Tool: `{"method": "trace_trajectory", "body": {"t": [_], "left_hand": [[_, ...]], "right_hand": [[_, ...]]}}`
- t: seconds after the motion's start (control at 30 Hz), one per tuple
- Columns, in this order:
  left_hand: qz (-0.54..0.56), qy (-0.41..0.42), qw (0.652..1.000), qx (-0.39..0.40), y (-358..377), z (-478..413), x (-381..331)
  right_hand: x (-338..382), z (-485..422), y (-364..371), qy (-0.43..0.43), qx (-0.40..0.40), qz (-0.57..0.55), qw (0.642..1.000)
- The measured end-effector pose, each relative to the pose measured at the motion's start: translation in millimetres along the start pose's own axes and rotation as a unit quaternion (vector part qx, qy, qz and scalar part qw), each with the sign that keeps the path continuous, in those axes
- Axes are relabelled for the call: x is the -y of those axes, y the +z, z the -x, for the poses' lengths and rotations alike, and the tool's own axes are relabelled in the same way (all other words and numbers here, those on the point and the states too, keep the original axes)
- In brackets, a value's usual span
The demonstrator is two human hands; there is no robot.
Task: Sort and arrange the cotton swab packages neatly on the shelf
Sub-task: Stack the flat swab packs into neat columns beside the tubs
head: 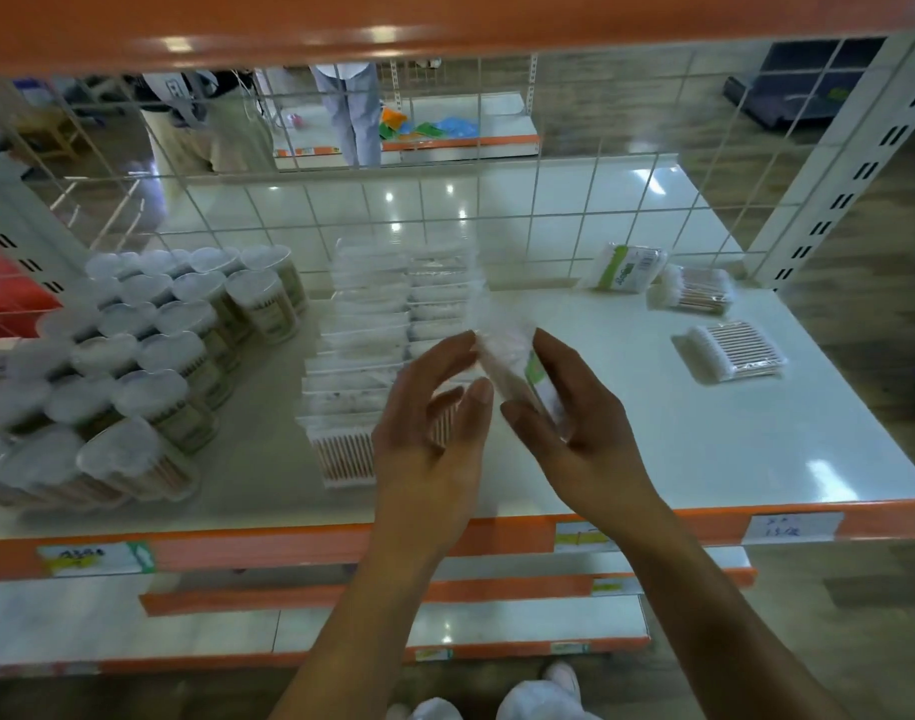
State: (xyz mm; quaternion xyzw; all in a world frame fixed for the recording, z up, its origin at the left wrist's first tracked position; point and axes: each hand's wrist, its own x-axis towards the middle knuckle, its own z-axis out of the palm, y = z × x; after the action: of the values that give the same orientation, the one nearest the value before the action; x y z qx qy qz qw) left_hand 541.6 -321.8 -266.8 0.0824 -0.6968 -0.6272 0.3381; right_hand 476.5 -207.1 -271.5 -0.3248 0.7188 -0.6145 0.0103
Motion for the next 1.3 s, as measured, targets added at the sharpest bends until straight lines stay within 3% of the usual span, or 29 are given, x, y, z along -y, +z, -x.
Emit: {"method": "trace_trajectory", "body": {"t": [0.17, 0.4, 0.57, 0.83, 1.0, 1.3], "left_hand": [[-0.032, -0.021, 0.999, -0.008, -13, -5, 3], [-0.127, 0.002, 0.992, 0.008, -34, -6, 3], [-0.251, 0.057, 0.966, 0.019, -49, -2, 9], [-0.456, 0.138, 0.878, 0.051, -57, 8, 25], [-0.504, 0.134, 0.851, 0.055, -59, 13, 33], [-0.536, 0.131, 0.833, 0.043, -60, 12, 37]], "right_hand": [[-5, 2, 10, 0.026, -0.018, -0.097, 0.995], [-7, 5, 19, 0.031, -0.024, -0.065, 0.997], [-13, 13, 20, 0.069, -0.013, -0.012, 0.997], [-25, 22, 31, 0.094, -0.015, 0.039, 0.995], [-29, 24, 36, 0.107, -0.014, 0.070, 0.992], [-32, 23, 44, 0.132, -0.013, 0.106, 0.985]]}}
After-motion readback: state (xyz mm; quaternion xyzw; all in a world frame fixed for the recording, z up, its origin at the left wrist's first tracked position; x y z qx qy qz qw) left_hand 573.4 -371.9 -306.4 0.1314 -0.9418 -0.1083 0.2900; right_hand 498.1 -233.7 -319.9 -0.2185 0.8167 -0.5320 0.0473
